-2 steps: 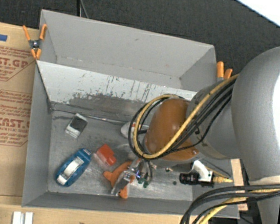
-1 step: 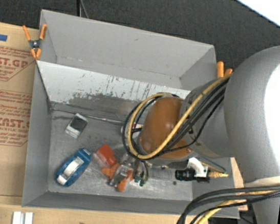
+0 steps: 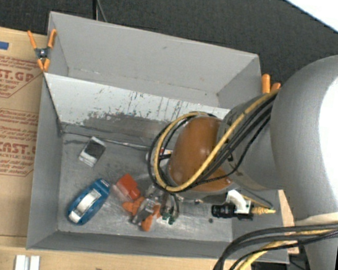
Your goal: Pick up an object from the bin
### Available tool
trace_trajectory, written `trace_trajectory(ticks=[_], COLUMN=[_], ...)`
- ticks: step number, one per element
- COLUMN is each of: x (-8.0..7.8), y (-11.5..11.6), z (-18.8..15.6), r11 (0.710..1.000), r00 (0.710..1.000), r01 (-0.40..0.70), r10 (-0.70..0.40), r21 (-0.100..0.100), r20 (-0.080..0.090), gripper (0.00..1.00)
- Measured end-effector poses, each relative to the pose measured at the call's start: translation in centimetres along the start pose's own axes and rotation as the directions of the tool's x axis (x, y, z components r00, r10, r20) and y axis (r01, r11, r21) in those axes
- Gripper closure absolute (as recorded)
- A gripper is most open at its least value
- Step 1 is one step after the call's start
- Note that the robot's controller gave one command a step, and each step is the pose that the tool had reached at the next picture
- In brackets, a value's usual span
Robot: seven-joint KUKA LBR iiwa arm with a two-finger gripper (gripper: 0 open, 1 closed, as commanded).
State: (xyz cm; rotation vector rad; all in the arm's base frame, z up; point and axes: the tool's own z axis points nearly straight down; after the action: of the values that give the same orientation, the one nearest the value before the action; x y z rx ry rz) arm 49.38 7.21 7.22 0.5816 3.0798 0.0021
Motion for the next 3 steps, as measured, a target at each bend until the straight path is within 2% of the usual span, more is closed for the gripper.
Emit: trace_trajectory(ticks=[1, 2, 3], x=[0.1, 0.4, 0.1], y=[-0.1, -0.1, 0.0], z=[-0.3, -2.3, -3.6], r11=[1.0, 1.0, 1.0], r00=[1.0, 1.0, 1.0], r01=[0.0, 0.001, 0.001], r10=[0.0, -0.001, -0.001], r21=[0.003, 0.006, 0.001], r20=[-0.005, -0.015, -0.006], gripper=[1.0, 1.0, 1.0])
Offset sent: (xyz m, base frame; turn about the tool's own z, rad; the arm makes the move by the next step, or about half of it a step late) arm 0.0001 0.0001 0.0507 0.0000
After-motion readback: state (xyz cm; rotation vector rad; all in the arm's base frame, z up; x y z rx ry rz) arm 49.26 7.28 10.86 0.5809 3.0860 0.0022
